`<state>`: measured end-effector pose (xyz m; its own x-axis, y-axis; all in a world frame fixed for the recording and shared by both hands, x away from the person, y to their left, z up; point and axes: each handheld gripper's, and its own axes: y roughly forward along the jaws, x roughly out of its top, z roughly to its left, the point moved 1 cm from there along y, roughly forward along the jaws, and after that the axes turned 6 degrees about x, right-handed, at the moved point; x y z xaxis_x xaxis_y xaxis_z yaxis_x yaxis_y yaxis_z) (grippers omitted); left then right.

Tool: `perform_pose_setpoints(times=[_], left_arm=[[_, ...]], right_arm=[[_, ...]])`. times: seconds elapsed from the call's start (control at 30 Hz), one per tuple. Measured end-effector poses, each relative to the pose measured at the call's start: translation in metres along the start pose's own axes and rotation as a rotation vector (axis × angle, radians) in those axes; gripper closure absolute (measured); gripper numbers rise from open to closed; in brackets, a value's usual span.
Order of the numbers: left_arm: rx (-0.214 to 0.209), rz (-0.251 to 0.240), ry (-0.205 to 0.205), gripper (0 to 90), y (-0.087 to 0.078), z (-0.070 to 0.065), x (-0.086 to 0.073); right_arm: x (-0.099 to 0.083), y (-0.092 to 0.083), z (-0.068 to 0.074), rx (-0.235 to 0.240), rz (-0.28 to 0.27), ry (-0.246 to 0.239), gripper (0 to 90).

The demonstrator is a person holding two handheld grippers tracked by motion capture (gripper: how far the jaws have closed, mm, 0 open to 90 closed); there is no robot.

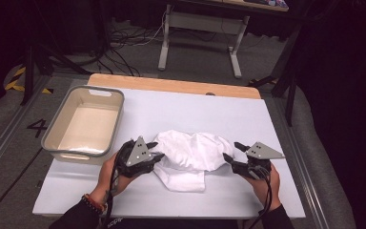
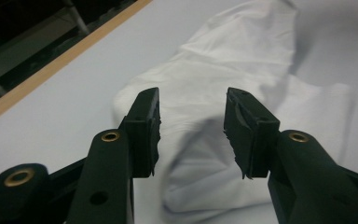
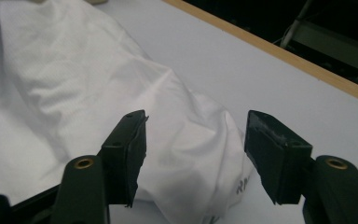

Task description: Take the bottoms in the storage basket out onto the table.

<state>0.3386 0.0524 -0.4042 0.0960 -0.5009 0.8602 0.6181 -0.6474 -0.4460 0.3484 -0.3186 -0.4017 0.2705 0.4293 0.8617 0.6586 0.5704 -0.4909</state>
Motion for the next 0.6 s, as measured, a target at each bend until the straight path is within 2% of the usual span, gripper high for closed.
perform_pose_setpoints(times=[0.07,0.13,0.17,0.23,0.27,0.3,0.33,0.37,0.43,0.5,0.6], left_arm=[[-0.041,0.011,0.024,56.0,0.0,-0.014,-0.001],[-0.114,0.042,0.049,55.5,0.007,-0.03,-0.004],[-0.126,0.054,0.06,55.0,0.011,-0.036,-0.005],[-0.165,0.104,0.094,54.1,0.022,-0.049,-0.01],[-0.172,0.118,0.111,52.7,0.027,-0.053,-0.012],[-0.181,0.127,0.105,51.2,0.031,-0.056,-0.013],[-0.213,0.144,0.102,51.2,0.038,-0.058,-0.017],[-0.217,0.155,0.104,50.0,0.042,-0.06,-0.018],[-0.221,0.183,0.125,47.8,0.048,-0.063,-0.022],[-0.246,0.195,0.116,46.5,0.054,-0.063,-0.024],[-0.251,0.217,0.122,44.9,0.058,-0.063,-0.025]], right_arm=[[0.006,0.002,0.0,0.021,-0.022,0.01,38.9],[0.013,0.01,0.002,0.052,-0.042,0.02,38.0],[0.017,0.017,0.005,0.074,-0.043,0.012,37.8],[0.022,0.029,0.01,0.084,-0.027,-0.006,37.2],[0.026,0.039,0.013,0.104,0.0,-0.019,37.0],[0.028,0.048,0.015,0.113,0.019,-0.023,36.5],[0.029,0.054,0.015,0.125,0.033,-0.019,36.0],[0.031,0.067,0.017,0.164,0.064,-0.012,35.1],[0.031,0.08,0.02,0.175,0.098,-0.016,33.9],[0.03,0.091,0.022,0.218,0.12,-0.003,33.7],[0.028,0.101,0.027,0.23,0.159,-0.015,32.0]])
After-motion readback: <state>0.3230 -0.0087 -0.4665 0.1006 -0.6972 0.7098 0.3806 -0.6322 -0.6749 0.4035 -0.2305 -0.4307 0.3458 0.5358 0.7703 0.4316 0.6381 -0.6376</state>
